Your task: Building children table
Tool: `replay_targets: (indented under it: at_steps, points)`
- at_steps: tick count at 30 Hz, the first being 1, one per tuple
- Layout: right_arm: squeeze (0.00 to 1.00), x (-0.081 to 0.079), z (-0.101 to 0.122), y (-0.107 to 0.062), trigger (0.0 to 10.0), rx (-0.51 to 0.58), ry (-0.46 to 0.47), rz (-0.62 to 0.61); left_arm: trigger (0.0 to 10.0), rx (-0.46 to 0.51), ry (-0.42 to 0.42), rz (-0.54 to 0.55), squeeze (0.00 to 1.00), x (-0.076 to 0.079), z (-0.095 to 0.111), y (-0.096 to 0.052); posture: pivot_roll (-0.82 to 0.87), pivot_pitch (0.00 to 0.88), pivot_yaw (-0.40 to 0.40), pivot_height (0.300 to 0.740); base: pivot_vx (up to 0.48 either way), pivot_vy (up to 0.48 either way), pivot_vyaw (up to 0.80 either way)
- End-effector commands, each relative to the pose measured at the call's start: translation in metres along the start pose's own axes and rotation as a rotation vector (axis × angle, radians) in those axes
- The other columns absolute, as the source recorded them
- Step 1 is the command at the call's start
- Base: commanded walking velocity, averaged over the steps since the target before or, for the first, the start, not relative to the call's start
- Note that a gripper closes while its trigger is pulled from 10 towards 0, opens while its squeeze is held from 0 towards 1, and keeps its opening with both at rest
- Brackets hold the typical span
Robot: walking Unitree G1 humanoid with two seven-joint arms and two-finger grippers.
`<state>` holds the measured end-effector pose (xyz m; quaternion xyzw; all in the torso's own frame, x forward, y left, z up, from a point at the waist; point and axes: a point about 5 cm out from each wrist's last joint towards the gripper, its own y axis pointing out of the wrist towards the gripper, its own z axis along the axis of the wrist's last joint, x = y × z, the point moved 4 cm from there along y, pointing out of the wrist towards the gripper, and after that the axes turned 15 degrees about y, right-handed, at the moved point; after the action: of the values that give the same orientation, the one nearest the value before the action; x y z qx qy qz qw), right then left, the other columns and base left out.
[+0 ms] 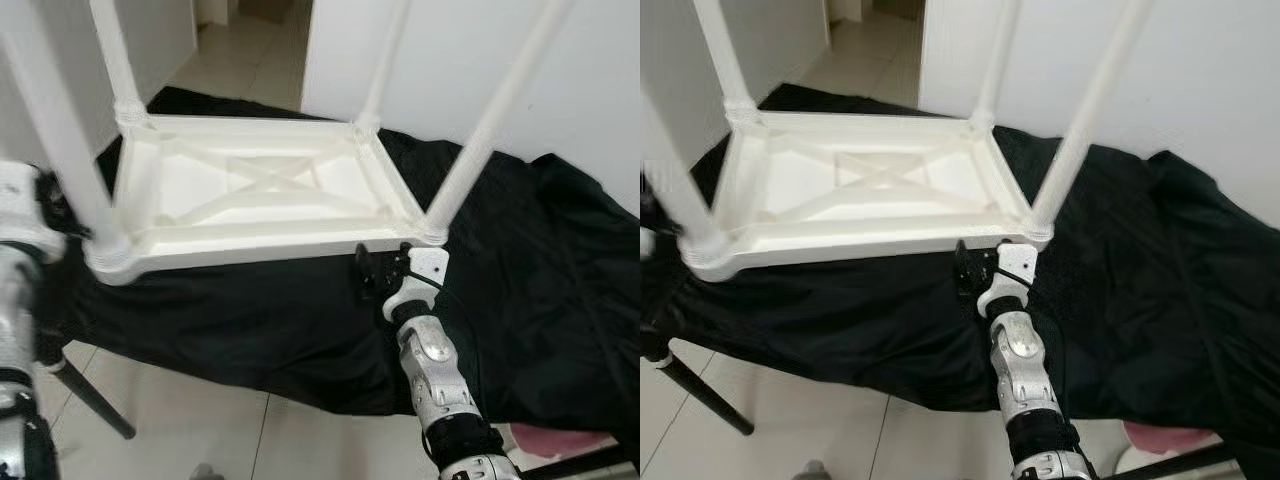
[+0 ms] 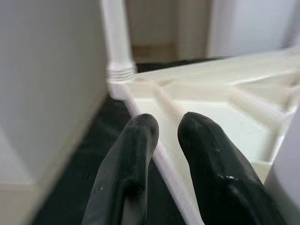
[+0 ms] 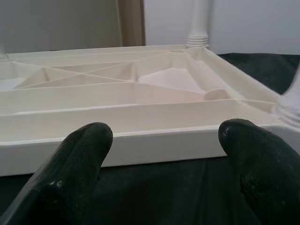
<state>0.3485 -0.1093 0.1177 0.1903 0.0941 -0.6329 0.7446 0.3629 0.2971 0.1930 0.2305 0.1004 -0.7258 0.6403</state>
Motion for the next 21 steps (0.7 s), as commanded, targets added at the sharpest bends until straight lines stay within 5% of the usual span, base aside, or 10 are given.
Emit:
replay_targets:
  at_steps: [1, 7, 21]
  points:
    - [0.00, 0.004, -0.001, 0.000, 10.0, -0.010, -0.004, -0.015, 10.0, 0.122, 0.001, -0.427, 0.00, 0.045, 0.015, -0.003, 0.08, 0.037, -0.092, 0.740, 0.000, 0.000, 0.00]
    - [0.00, 0.008, -0.002, 0.003, 10.0, -0.025, -0.018, -0.046, 10.0, 0.188, -0.095, -0.571, 0.00, 0.098, 0.024, -0.020, 0.07, 0.044, -0.092, 0.740, 0.000, 0.000, 0.00]
    - [0.00, 0.013, -0.006, 0.003, 10.0, -0.047, -0.023, -0.083, 10.0, 0.242, -0.279, -0.763, 0.00, 0.160, 0.045, -0.051, 0.07, 0.042, -0.087, 0.740, 0.000, 0.000, 0.00]
